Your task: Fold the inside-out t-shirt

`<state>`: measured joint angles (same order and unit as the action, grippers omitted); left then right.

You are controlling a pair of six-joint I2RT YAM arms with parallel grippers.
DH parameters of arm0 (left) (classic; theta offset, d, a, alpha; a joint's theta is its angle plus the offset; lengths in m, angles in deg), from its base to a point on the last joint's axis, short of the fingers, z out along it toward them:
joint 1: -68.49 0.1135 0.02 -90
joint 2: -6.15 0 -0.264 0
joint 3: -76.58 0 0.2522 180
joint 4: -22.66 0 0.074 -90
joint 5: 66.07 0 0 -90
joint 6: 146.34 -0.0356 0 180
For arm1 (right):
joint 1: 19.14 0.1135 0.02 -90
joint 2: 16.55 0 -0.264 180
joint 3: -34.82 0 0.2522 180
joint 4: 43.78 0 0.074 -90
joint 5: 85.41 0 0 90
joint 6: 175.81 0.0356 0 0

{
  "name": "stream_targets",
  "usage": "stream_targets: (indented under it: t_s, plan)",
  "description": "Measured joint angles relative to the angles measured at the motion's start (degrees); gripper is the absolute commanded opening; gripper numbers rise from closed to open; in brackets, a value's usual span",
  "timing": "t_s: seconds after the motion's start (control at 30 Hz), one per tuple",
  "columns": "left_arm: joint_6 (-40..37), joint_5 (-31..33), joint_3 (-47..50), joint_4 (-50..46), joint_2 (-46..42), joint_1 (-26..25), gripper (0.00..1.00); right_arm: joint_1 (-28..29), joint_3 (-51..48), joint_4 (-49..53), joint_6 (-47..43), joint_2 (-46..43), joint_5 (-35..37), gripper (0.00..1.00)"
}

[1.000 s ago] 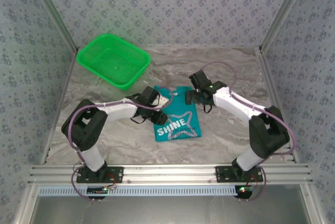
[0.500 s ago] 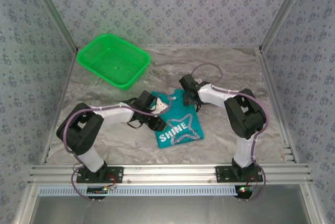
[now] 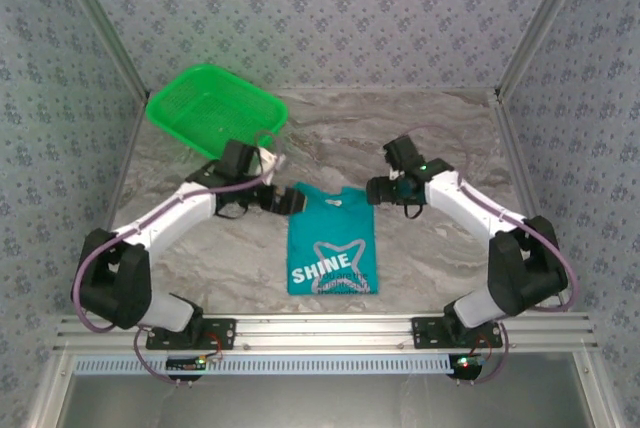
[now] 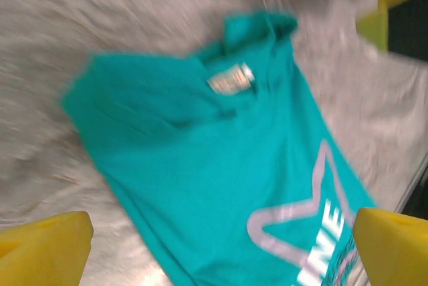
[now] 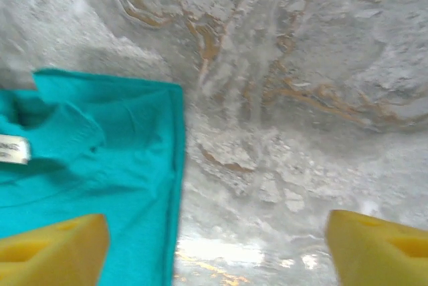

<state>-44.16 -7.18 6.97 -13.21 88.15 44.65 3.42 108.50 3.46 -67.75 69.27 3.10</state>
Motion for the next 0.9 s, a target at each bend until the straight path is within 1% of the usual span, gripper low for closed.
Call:
stream_targets:
  t_s: [0.03, 0.1, 0.13, 0.23, 0.3, 0.37, 0.47, 0.53, 0.6, 0.67, 0.7, 0.8, 0.9]
  plan:
    - [1.6, 0.3, -1.8, -0.7, 1.3, 1.7, 1.0, -1.7, 0.8, 0.1, -2.0, 1.1, -3.2, 0.79]
    - [3.7, 2.7, -4.3, -2.3, 3.6, 2.4, 1.0, -3.4, 2.2, 0.4, -5.0, 3.5, -7.8, 0.8]
    - [4.3, 4.2, -4.8, -2.9, 4.1, 1.7, 1.0, -3.9, 2.9, 0.5, -6.3, 4.9, -9.9, 0.8]
    - [5.6, 8.9, -4.9, -5.2, 3.7, -3.1, 1.0, -4.7, 4.2, 0.7, -9.0, 8.1, -14.8, 0.8]
    - [5.9, 12.1, -4.8, -5.6, 2.9, -5.7, 1.0, -4.8, 4.9, 0.7, -10.5, 10.3, -16.9, 0.78]
    - [6.7, 16.2, -3.3, -3.2, 0.0, -6.2, 1.0, -4.8, 5.9, 0.7, -12.0, 13.0, -18.2, 0.77]
    - [10.1, 20.2, 2.9, 2.8, -7.5, -3.2, 1.0, -4.8, 6.5, 0.6, -13.7, 16.5, -18.9, 0.75]
    - [11.3, 19.3, 5.2, 5.6, -9.6, -0.5, 1.0, -5.0, 7.1, 0.9, -14.7, 18.2, -19.4, 0.74]
    - [11.7, 17.1, 5.2, 8.1, -7.6, 1.1, 0.98, -5.1, 8.2, 0.9, -15.3, 19.3, -20.0, 0.7]
    - [11.6, 13.0, 4.5, 9.7, -2.6, 0.8, 0.89, -5.2, 10.0, 0.9, -16.2, 20.3, -20.9, 0.64]
    - [11.6, 11.2, 4.2, 10.1, 0.0, 0.4, 0.86, -5.2, 11.0, 0.8, -16.7, 20.9, -21.6, 0.61]
    - [10.8, 6.0, 2.9, 9.6, 8.5, -0.6, 0.85, -5.3, 13.6, 0.7, -18.0, 22.4, -23.6, 0.55]
    - [9.9, 3.3, 0.8, 8.3, 14.5, -1.1, 0.84, -5.4, 15.5, 0.9, -18.9, 23.8, -25.0, 0.54]
